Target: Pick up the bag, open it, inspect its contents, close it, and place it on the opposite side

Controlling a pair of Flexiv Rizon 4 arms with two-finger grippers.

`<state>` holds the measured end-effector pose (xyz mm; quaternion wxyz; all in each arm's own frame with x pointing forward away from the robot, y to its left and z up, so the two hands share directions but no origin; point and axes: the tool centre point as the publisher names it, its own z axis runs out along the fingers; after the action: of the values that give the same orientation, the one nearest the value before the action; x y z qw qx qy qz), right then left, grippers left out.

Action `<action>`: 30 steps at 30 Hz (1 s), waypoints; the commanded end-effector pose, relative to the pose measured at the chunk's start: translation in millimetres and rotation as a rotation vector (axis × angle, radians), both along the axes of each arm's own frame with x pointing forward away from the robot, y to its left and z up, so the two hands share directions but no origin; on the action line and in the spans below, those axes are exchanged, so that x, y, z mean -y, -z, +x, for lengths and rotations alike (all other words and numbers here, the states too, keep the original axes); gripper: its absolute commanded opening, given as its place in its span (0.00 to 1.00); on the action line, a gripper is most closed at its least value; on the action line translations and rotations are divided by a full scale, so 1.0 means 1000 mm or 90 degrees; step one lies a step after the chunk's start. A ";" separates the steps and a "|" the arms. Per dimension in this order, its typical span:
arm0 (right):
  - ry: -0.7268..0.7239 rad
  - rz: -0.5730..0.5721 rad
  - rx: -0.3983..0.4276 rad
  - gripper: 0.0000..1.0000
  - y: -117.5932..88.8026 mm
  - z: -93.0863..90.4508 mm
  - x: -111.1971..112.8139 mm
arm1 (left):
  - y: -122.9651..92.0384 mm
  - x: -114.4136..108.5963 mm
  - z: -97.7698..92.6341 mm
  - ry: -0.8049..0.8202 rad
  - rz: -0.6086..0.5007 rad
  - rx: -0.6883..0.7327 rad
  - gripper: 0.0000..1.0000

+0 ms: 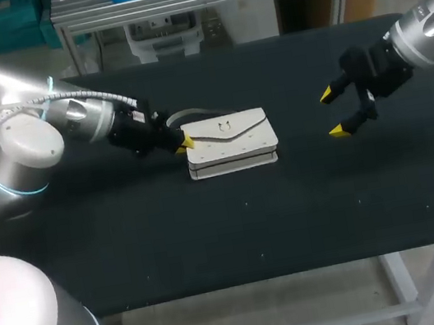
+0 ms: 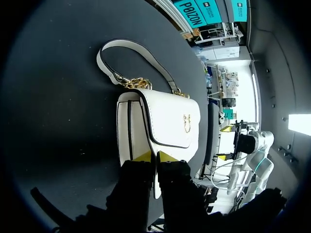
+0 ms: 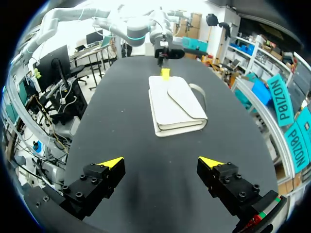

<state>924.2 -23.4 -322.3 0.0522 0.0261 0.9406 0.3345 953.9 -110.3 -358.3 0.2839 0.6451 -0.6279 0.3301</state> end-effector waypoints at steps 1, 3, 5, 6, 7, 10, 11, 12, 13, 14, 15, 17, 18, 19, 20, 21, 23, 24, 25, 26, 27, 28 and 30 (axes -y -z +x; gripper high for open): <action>0.000 -0.001 -0.001 1.00 0.000 0.001 -0.001 | 0.000 0.000 0.002 0.005 -0.002 -0.002 0.32; 0.000 -0.001 -0.001 1.00 0.000 0.001 -0.001 | 0.000 0.000 0.002 0.005 -0.001 -0.004 0.92; 0.000 -0.001 -0.001 1.00 0.000 0.001 -0.001 | -0.001 -0.003 0.001 0.004 -0.003 -0.007 1.00; 0.000 -0.001 -0.001 1.00 0.000 0.001 -0.001 | -0.003 -0.005 0.000 0.001 -0.004 -0.008 1.00; 0.000 -0.001 -0.001 1.00 0.000 0.001 -0.001 | -0.004 -0.008 -0.001 0.000 -0.004 -0.009 1.00; 0.000 -0.001 -0.001 1.00 0.000 0.001 -0.001 | -0.012 -0.018 -0.002 -0.011 0.004 0.001 1.00; 0.000 -0.001 -0.001 1.00 0.000 0.001 -0.001 | -0.015 -0.022 -0.003 -0.014 0.006 0.007 1.00; 0.000 -0.001 -0.001 1.00 0.000 0.001 -0.001 | -0.020 -0.026 -0.003 -0.015 0.012 0.014 1.00; 0.000 -0.001 -0.001 1.00 0.000 0.001 -0.001 | -0.024 -0.030 -0.004 -0.017 0.020 0.022 1.00; 0.000 -0.001 -0.001 1.00 0.000 0.001 -0.001 | -0.028 -0.033 -0.004 -0.017 0.026 0.029 1.00; -0.010 -0.005 0.009 1.00 -0.002 0.001 -0.001 | -0.032 -0.036 -0.005 -0.013 0.032 0.034 1.00; -0.030 -0.030 0.037 1.00 -0.007 0.003 -0.005 | -0.040 -0.041 -0.005 -0.008 0.050 0.050 1.00; -0.043 -0.038 0.052 1.00 -0.010 0.003 -0.008 | -0.045 -0.043 -0.005 -0.004 0.056 0.057 1.00; -0.058 -0.047 0.063 1.00 -0.012 0.003 -0.011 | -0.049 -0.045 -0.005 0.002 0.066 0.067 1.00; -0.071 -0.052 0.073 1.00 -0.014 0.003 -0.015 | -0.053 -0.047 -0.006 0.013 0.076 0.074 1.00; -0.080 -0.052 0.080 1.00 -0.015 0.003 -0.018 | -0.057 -0.049 -0.006 0.025 0.079 0.081 1.00; -0.098 -0.059 0.089 1.00 -0.018 0.004 -0.023 | -0.065 -0.051 -0.007 0.048 0.096 0.101 1.00; -0.103 -0.071 0.092 1.00 -0.018 0.004 -0.026 | -0.069 -0.052 -0.008 0.069 0.100 0.110 1.00; -0.105 -0.077 0.095 1.00 -0.019 0.004 -0.030 | -0.073 -0.053 -0.009 0.088 0.107 0.122 1.00; -0.109 -0.080 0.097 1.00 -0.020 0.004 -0.033 | -0.076 -0.054 -0.009 0.098 0.118 0.134 1.00; -0.112 -0.086 0.098 1.00 -0.021 0.005 -0.036 | -0.080 -0.055 -0.009 0.116 0.126 0.151 1.00; -0.113 -0.094 0.101 1.00 -0.021 0.005 -0.039 | -0.083 -0.057 -0.009 0.130 0.133 0.163 1.00; -0.113 -0.099 0.102 1.00 -0.020 0.005 -0.045 | -0.089 -0.059 -0.008 0.161 0.150 0.195 1.00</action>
<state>927.5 10.9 -300.4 0.0970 -0.0924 0.9499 0.2824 946.3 -57.3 -285.3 0.1585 0.5473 -0.7566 0.3207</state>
